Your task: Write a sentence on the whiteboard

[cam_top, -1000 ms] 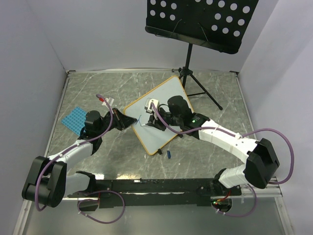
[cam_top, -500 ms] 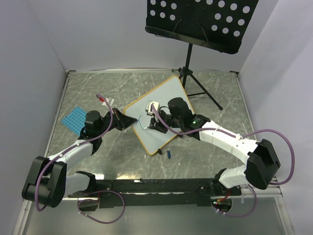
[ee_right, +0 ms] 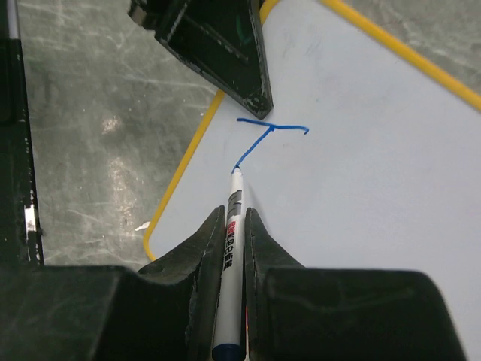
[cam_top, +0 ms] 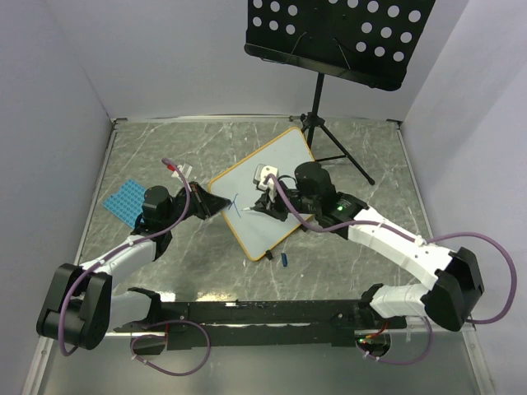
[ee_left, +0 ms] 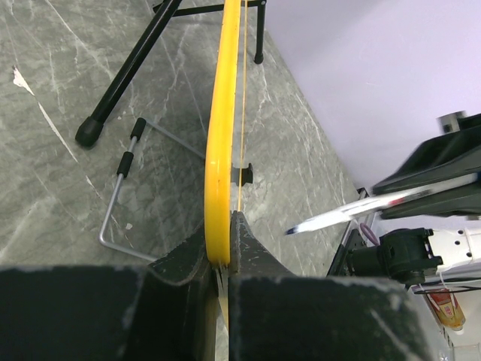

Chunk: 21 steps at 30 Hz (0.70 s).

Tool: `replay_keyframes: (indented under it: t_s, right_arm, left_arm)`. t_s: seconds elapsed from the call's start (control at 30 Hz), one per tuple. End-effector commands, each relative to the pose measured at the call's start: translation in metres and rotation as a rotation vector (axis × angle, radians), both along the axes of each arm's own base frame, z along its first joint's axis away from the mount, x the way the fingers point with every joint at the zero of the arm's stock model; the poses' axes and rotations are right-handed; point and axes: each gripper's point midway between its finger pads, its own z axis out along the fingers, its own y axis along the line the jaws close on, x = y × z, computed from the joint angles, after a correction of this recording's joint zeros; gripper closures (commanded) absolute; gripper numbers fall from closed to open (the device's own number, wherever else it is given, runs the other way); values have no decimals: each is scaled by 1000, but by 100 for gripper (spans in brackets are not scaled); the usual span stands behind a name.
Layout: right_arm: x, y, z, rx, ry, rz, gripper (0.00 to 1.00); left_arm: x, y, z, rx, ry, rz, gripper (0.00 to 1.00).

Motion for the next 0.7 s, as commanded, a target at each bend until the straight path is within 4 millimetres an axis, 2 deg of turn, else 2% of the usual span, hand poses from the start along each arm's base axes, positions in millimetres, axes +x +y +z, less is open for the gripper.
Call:
replay_keyframes:
  t_s: [0.0,0.13,0.33,0.67]
  right_arm:
    - [-1,-5,34,78,-62,1,100]
    - [10,-10,31,77,-77,-31,100]
    - [20,-4,19,58,-73,-34,100]
    - [19,2,6,37,-35,-13,100]
  left_arm:
    - [-19,-8,-15,49,2,-95,99]
    - [-19,-8,-16,50,5,-98,99]
    - [-19,-8,-15,47,2,-99,99]
    - [-19,-9,-15,45,2,-100,99]
